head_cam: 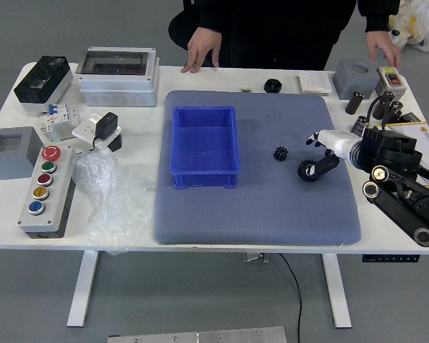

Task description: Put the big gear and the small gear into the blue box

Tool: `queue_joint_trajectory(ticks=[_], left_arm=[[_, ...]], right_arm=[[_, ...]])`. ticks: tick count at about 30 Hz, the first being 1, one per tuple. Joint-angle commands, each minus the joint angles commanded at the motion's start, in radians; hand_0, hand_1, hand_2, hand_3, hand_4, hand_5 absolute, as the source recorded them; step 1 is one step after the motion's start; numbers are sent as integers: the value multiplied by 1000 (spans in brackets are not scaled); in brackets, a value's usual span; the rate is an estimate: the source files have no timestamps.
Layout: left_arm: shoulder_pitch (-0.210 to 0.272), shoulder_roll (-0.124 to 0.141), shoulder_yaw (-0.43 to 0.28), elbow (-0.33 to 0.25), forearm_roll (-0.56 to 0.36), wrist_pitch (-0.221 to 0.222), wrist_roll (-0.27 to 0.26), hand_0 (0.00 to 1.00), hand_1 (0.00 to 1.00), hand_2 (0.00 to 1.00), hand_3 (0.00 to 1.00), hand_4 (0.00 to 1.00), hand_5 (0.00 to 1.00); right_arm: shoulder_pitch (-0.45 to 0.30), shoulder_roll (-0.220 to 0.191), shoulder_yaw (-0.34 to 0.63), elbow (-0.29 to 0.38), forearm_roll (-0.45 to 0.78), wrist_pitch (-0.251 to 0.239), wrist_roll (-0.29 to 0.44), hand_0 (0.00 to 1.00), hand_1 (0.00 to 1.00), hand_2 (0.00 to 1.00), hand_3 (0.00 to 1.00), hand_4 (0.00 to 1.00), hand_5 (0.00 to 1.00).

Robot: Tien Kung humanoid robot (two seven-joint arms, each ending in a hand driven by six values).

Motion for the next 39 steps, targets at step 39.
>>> queue_joint_trajectory(ticks=[39], left_arm=[[0, -5, 0, 0, 0, 0, 0, 867, 845, 840, 800, 615, 378]], right_arm=[[18, 20, -16, -89, 37, 11, 27, 756, 774, 867, 906, 817, 302]])
